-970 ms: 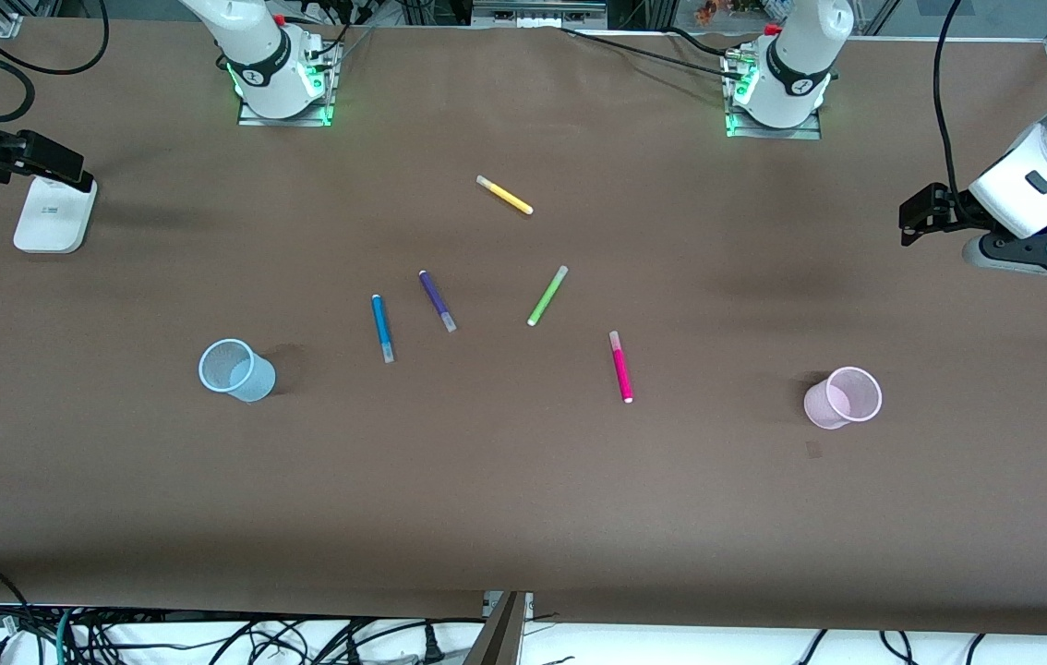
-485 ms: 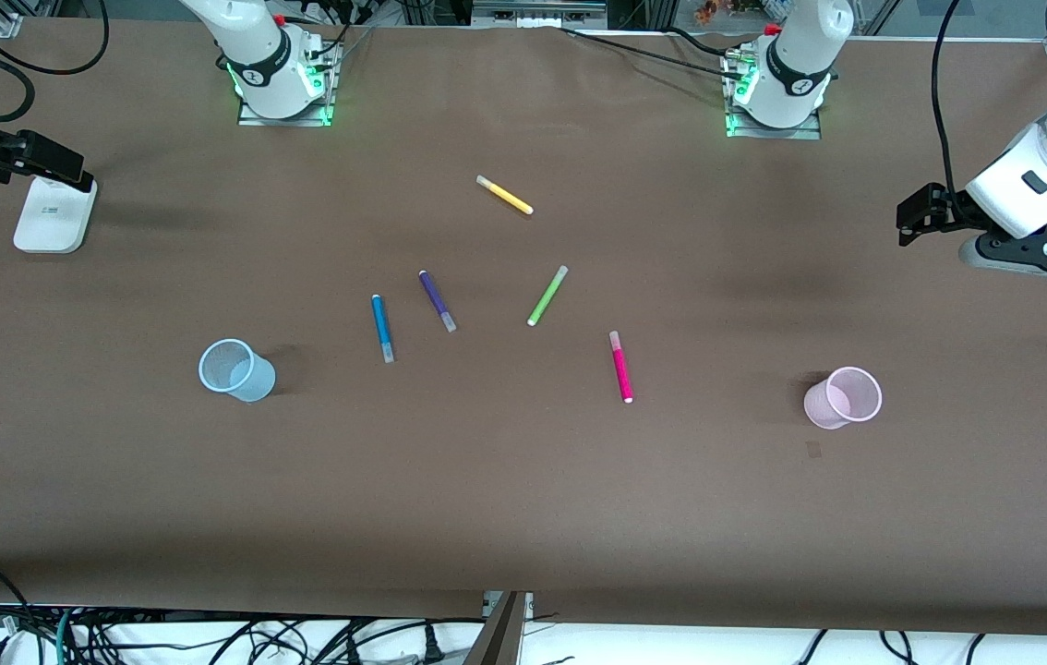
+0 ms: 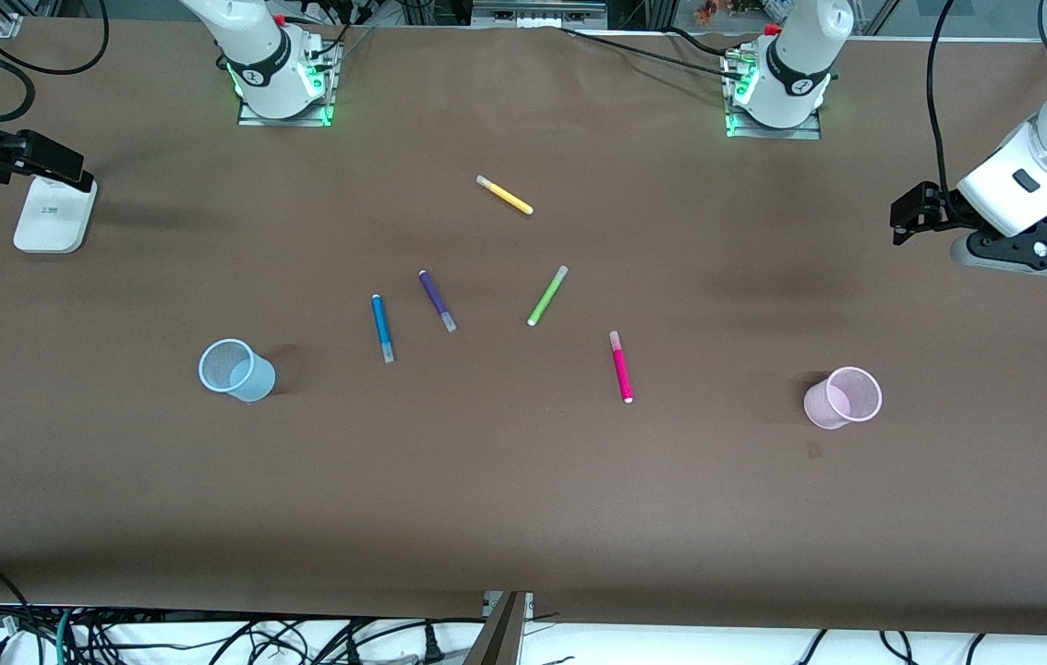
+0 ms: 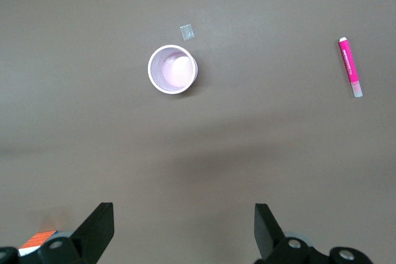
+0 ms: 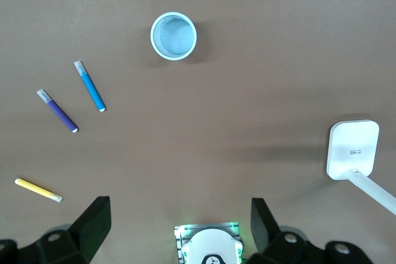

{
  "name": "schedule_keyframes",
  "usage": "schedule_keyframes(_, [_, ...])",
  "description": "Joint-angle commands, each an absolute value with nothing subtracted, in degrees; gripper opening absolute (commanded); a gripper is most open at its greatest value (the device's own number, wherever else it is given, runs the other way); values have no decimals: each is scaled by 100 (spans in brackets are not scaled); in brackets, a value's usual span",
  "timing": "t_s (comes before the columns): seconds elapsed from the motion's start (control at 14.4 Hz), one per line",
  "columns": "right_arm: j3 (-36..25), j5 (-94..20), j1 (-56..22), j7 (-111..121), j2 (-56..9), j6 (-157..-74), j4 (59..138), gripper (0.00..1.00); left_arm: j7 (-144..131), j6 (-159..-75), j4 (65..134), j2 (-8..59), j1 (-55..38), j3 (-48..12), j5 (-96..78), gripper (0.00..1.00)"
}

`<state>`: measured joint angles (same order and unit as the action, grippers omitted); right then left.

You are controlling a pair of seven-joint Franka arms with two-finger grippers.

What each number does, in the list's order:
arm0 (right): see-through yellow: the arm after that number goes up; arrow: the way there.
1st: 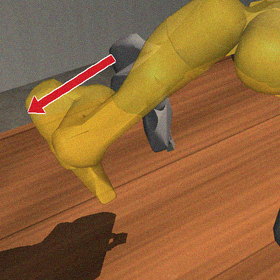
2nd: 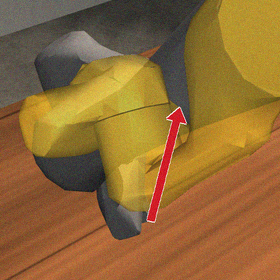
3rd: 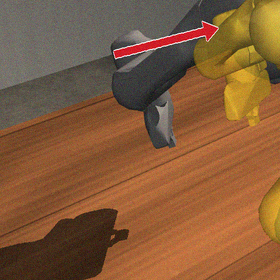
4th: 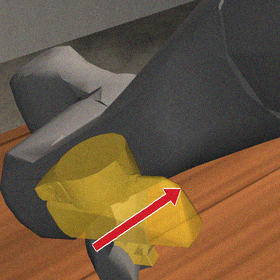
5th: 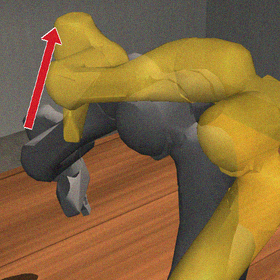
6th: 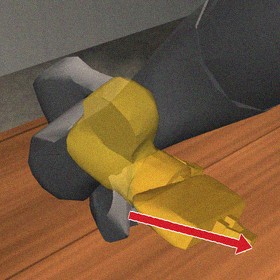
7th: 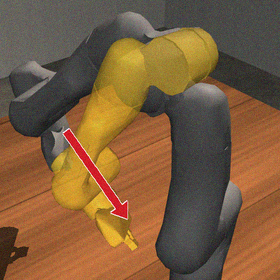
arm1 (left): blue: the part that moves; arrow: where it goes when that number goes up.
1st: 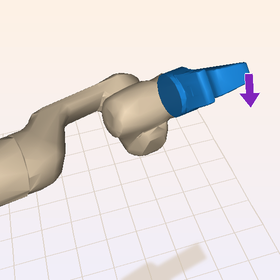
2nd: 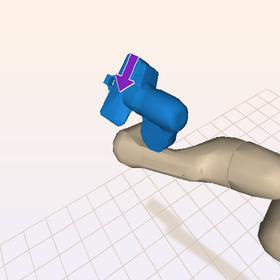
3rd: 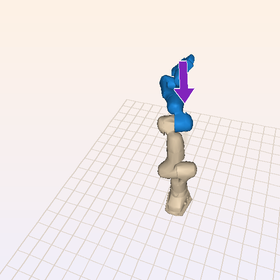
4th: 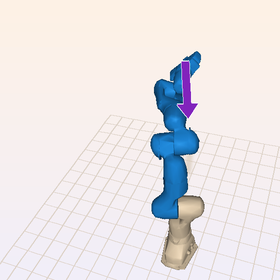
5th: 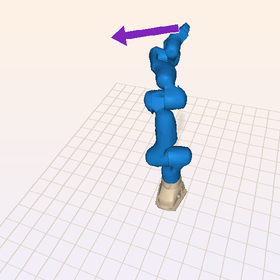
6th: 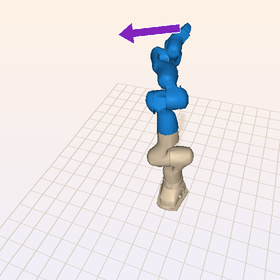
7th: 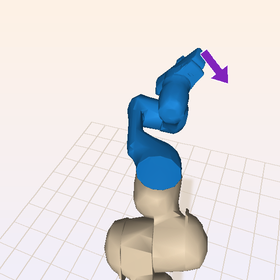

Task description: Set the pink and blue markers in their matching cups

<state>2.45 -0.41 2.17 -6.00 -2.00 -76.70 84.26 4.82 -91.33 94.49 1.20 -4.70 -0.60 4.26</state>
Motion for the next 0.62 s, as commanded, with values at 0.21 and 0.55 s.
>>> schedule_keyframes(0.21, [255, -158, 281, -519, -193, -7664, 8420, 100, 562, -8983, 9229, 220, -527, -158, 439, 100])
schedule_keyframes(0.55, [211, -167, 281, -527, -193, -7664, 8429, 100, 571, -8982, 9229, 220, -519, -149, 439, 100])
